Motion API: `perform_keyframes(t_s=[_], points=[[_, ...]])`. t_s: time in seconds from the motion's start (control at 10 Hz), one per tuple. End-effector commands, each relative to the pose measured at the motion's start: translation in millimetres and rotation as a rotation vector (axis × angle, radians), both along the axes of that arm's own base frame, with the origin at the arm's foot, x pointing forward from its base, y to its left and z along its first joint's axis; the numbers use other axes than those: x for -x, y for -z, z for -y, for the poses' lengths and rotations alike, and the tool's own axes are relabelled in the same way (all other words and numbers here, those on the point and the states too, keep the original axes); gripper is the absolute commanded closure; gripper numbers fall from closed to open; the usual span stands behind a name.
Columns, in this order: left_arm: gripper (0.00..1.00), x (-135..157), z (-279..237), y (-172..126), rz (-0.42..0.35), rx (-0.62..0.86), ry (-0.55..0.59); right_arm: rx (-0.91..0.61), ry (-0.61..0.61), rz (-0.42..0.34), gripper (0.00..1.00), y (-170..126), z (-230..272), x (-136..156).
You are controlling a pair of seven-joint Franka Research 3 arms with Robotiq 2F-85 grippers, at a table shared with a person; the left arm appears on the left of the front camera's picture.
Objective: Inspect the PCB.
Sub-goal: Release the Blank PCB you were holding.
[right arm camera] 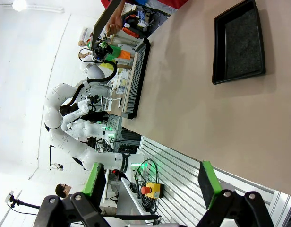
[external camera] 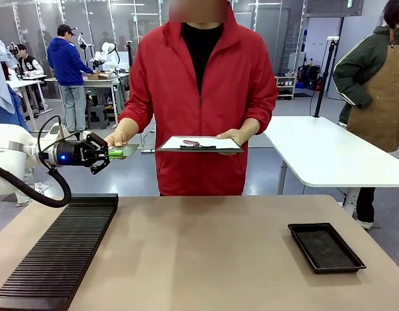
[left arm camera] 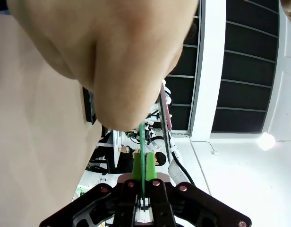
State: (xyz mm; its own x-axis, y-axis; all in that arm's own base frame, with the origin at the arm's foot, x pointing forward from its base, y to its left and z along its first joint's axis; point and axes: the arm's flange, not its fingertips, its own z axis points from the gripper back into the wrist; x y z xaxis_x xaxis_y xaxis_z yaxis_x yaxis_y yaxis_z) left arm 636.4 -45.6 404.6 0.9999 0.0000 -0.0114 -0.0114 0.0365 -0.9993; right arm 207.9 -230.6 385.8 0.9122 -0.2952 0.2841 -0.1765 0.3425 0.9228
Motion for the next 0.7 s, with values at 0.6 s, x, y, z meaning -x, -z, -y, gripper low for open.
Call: perform_keyframes(t_s=[0.6], points=[[0.97,-0.2,-0.2,-0.3,0.0,0.0,0.0,-0.008,0.001,0.026,0.0,-1.5,0.3,0.4]])
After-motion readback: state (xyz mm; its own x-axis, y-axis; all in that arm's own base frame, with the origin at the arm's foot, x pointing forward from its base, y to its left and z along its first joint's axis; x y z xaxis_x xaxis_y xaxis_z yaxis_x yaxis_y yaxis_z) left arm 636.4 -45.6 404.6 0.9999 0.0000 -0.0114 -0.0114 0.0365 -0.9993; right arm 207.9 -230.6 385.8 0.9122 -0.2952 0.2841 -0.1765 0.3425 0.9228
